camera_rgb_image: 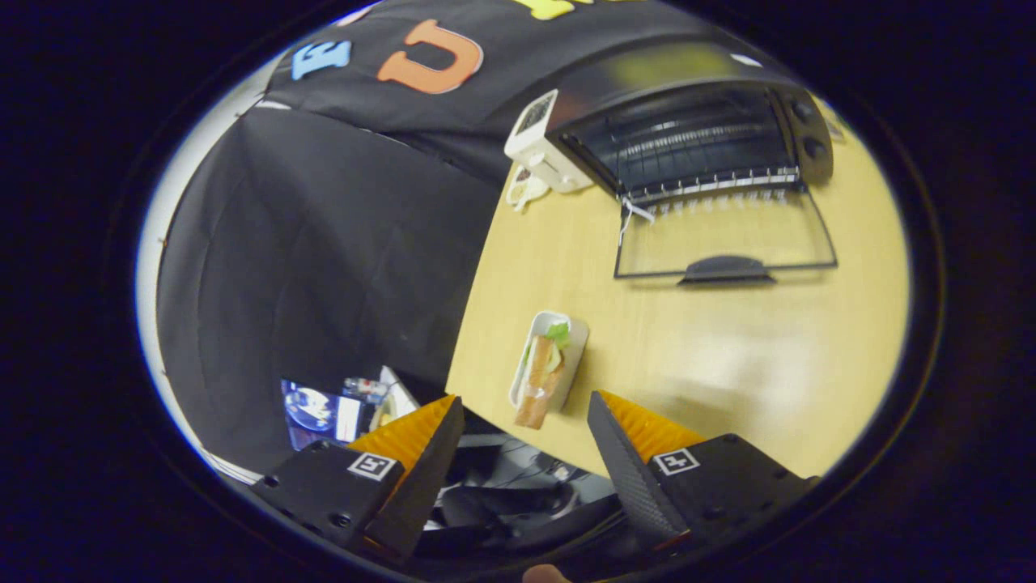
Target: Open the toaster oven, put the food inside, and close the toaster oven door.
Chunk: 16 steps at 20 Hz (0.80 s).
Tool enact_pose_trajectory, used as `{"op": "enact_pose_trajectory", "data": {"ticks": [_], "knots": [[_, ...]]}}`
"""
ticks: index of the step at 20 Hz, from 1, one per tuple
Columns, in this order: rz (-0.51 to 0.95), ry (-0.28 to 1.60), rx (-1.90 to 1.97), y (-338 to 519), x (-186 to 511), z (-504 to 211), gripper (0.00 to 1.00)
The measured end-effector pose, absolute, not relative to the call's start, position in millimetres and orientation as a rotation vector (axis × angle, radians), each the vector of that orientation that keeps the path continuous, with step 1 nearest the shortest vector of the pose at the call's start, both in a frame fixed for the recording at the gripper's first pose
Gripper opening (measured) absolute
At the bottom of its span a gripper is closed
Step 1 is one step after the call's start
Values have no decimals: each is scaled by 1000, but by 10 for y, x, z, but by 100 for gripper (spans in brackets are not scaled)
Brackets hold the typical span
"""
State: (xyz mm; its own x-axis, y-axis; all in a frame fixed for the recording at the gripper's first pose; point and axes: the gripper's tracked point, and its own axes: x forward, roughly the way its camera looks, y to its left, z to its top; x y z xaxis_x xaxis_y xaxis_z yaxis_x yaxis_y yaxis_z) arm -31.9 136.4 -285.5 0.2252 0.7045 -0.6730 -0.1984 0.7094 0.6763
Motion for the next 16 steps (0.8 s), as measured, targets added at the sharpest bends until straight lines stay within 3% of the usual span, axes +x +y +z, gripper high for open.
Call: {"op": "enact_pose_trajectory", "data": {"ticks": [14, 16], "knots": [[591, 1330, 541, 1802, -152, -3641, 79], [577, 1335, 564, 1840, -110, -3668, 66]]}}
